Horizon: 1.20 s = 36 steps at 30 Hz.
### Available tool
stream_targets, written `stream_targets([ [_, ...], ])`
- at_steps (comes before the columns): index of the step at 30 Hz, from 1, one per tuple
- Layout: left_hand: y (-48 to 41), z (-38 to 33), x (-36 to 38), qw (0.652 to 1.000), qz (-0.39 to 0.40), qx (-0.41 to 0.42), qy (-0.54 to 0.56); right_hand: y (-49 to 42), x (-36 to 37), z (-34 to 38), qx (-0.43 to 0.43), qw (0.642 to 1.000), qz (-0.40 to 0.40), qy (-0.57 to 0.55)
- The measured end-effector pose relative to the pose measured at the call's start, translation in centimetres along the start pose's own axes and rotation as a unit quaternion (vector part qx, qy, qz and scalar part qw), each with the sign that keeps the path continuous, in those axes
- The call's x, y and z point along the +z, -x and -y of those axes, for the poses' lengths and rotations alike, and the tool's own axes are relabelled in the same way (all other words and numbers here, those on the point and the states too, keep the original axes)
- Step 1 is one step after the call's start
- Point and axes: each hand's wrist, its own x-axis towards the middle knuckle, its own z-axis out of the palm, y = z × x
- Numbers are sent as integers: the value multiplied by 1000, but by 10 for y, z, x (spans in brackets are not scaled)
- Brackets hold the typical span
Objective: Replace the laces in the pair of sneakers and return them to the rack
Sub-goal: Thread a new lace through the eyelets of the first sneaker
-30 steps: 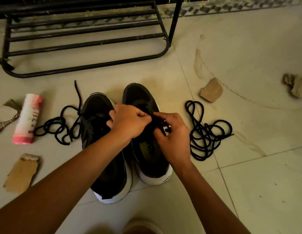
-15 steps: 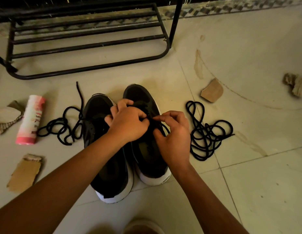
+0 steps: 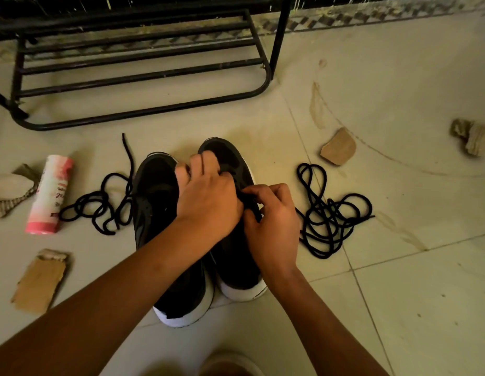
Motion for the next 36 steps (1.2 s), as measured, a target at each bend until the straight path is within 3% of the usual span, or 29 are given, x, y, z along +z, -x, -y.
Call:
stream_targets([
  [4,-2,2,-5,970,77,-99,210,0,-1,1,10,1000,19,-20],
  [11,-5,6,-9,952,122,-119,256,-1,-3,0,31,997,21,-62],
  [18,-4,10,-9,894,141,-165,391,-2,-1,2,17,999,40,-28],
  [20,-1,10,-11,942,115,-128,289,-2,0,2,15,999,42,-13],
  [22,0,11,-10,997,34,-28,59,-2,2,1,7,999,41,0],
  [23,0,11,-9,999,-9,15,-34,-2,2,1,3,999,41,6],
  [25,0,10,-9,995,-51,50,-76,-2,3,1,0,999,42,13],
  [29,-1,11,-10,985,-41,-6,166,-4,2,1,0,999,48,24],
  [32,1,8,-7,946,-20,-41,322,-5,2,2,-3,998,51,24],
  [36,-1,5,0,894,-12,-118,432,-5,2,1,7,998,49,26],
])
